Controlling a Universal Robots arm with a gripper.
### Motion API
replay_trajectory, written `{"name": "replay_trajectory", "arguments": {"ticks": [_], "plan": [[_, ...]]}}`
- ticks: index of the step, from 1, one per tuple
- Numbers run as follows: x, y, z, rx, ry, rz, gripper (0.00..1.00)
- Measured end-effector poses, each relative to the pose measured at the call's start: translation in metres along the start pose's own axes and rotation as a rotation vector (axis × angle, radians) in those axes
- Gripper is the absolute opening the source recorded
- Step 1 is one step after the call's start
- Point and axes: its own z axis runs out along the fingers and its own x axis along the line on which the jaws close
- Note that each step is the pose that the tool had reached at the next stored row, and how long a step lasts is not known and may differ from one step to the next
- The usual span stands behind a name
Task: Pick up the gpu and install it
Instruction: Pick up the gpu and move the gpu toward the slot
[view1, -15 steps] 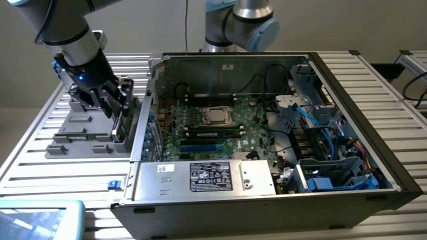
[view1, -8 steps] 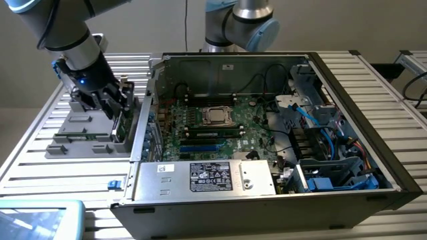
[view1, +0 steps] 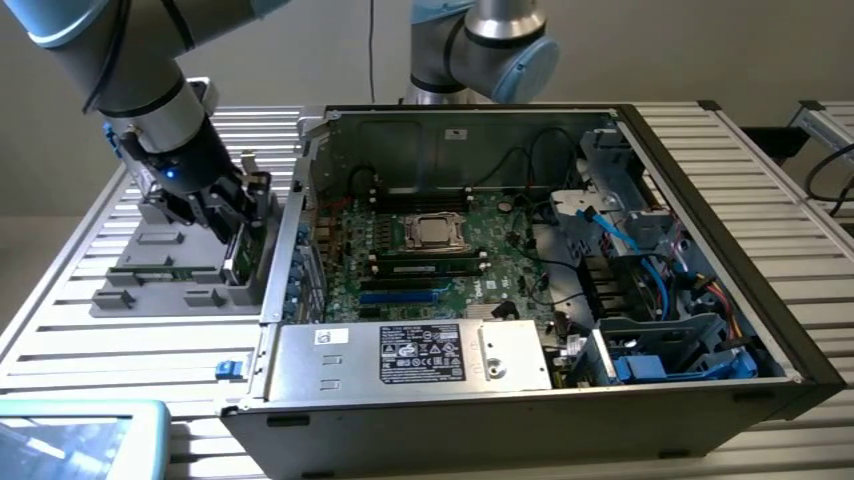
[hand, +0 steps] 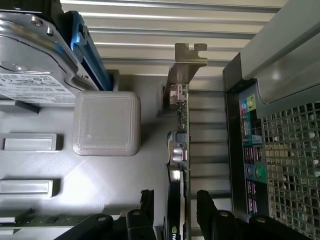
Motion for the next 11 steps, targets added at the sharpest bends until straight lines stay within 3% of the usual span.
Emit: {"name": "replay_trajectory", "arguments": {"ticks": [11], "plan": [[0.0007,0.003,0.0075,-0.0011,0.0001,0.0,0.48]]}}
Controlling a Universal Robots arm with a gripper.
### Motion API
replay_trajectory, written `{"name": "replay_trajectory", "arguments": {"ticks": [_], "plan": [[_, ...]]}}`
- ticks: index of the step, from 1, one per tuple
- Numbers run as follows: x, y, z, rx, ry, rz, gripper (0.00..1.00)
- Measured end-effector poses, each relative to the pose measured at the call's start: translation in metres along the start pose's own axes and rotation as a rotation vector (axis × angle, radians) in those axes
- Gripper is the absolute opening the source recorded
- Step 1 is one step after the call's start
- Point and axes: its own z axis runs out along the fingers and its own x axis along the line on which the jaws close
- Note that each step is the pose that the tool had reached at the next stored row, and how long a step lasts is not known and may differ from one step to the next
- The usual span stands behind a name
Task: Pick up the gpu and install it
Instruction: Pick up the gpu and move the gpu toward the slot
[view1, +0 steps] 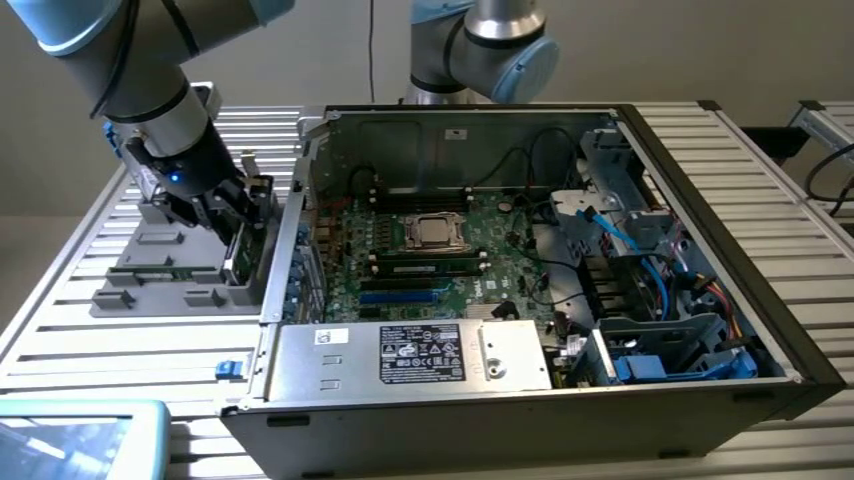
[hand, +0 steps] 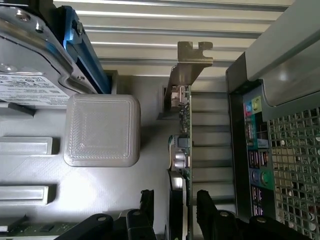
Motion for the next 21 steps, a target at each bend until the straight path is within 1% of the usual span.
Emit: {"name": "replay_trajectory", "arguments": {"ticks": [5,6,7,8,10,18,19,21], "plan": [[0.0,0.0,0.0007,-0.0001,-0.0001,0.0,0.48],[0.0001,-0.0001,0.0011,0.0,-0.0001,0.0,0.46],[0.0,-0.0001,0.0015,0.0,0.0,0.0,0.4],[-0.0001,-0.0002,0.0019,0.0,0.0,0.0,0.4],[-0.0003,-0.0003,0.0023,0.0002,0.0001,0.0,0.28],[-0.0004,-0.0002,0.0021,-0.0001,-0.0003,0.0,0.28],[-0.0007,0.0002,-0.0004,-0.0007,-0.0009,0.0,0.28],[-0.0012,0.0011,-0.0073,-0.0001,0.0,0.0,0.28]]}}
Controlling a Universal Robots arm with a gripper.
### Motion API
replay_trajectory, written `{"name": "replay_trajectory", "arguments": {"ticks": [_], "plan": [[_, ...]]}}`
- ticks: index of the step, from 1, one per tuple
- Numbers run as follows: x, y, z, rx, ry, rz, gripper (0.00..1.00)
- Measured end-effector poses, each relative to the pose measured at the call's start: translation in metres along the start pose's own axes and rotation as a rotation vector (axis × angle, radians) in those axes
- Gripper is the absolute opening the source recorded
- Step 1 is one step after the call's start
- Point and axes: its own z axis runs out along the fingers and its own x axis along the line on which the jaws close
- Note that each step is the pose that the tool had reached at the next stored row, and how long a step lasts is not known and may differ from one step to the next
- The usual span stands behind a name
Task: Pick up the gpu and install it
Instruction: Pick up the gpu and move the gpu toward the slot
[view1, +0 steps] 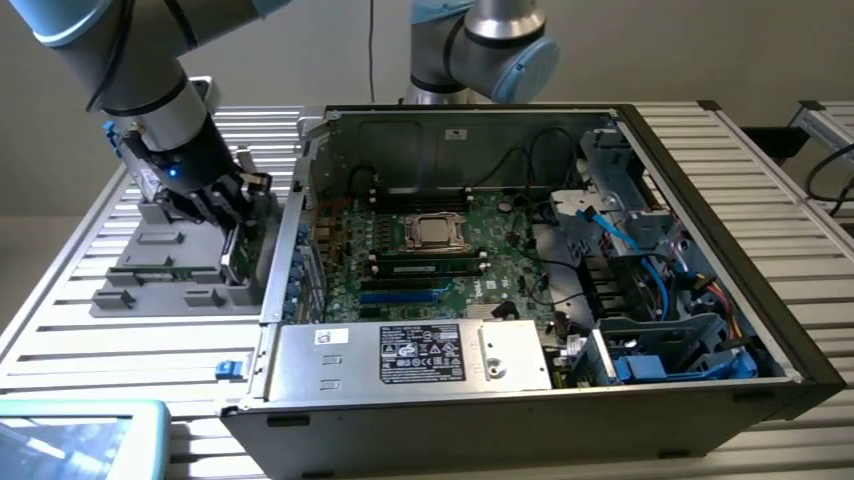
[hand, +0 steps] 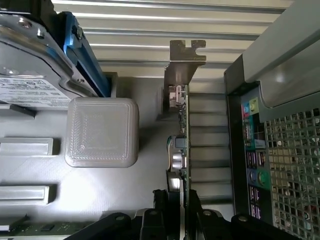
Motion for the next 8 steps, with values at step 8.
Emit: {"name": "replay_trajectory", "arguments": {"ticks": [8], "plan": [[-0.003,0.0033,-0.0333,-0.0007,0.001,0.0,0.28]]}}
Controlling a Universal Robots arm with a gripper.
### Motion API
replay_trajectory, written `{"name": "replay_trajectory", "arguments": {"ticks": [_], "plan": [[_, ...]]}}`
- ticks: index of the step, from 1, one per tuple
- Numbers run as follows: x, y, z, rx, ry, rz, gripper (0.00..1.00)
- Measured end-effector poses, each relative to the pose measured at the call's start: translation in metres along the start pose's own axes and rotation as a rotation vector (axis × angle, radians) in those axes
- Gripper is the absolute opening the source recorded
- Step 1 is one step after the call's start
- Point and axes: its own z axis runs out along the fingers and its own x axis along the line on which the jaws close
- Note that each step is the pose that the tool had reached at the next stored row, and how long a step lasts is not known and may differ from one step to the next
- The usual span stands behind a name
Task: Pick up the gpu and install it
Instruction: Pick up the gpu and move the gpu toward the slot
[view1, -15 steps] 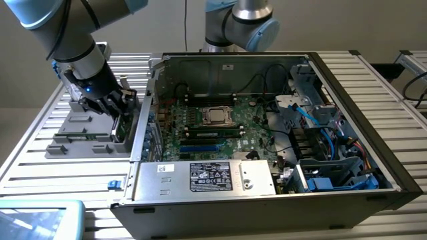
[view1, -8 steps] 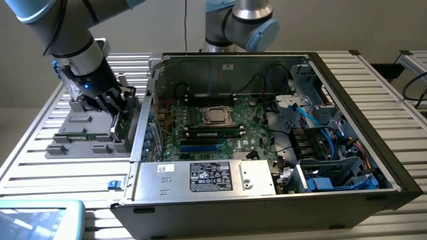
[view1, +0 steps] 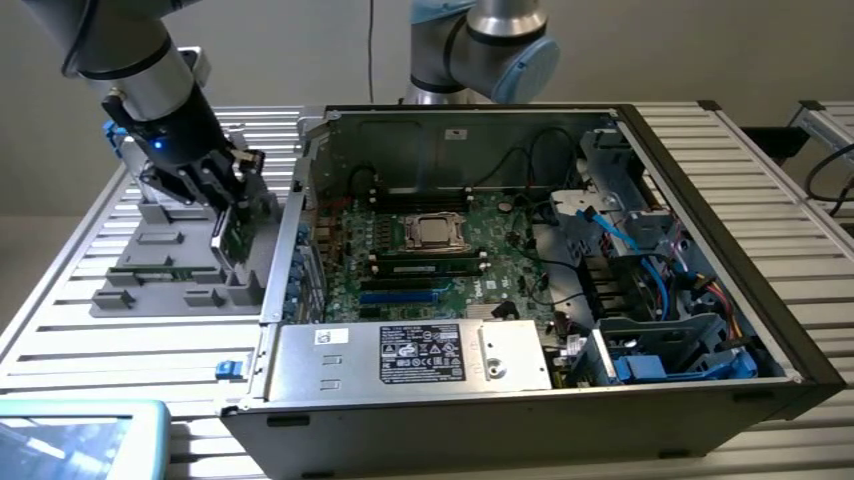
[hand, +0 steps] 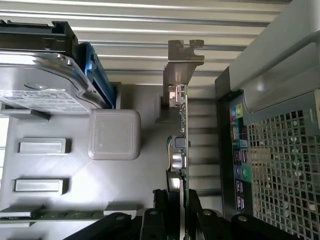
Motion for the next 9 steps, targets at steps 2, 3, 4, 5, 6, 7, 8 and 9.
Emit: {"name": "replay_trajectory", "arguments": {"ticks": [2,3,4,5,6,7,8,9], "plan": [[-0.001,0.0009,-0.0091,0.0,0.0002,0.0,0.28],[-0.001,0.0013,-0.0136,0.0002,0.0005,0.0,0.28],[-0.002,0.0016,-0.018,0.0001,0.0008,0.001,0.28],[-0.002,0.002,-0.0225,0.0002,0.0014,0.001,0.28],[-0.002,0.0023,-0.027,0.0004,0.0024,0.002,0.28],[-0.003,0.0027,-0.0315,0.0003,0.003,0.002,0.28],[-0.003,0.003,-0.0359,0.0004,0.0038,0.003,0.28],[-0.004,0.0034,-0.0406,0.0005,0.0046,0.003,0.28]]}}
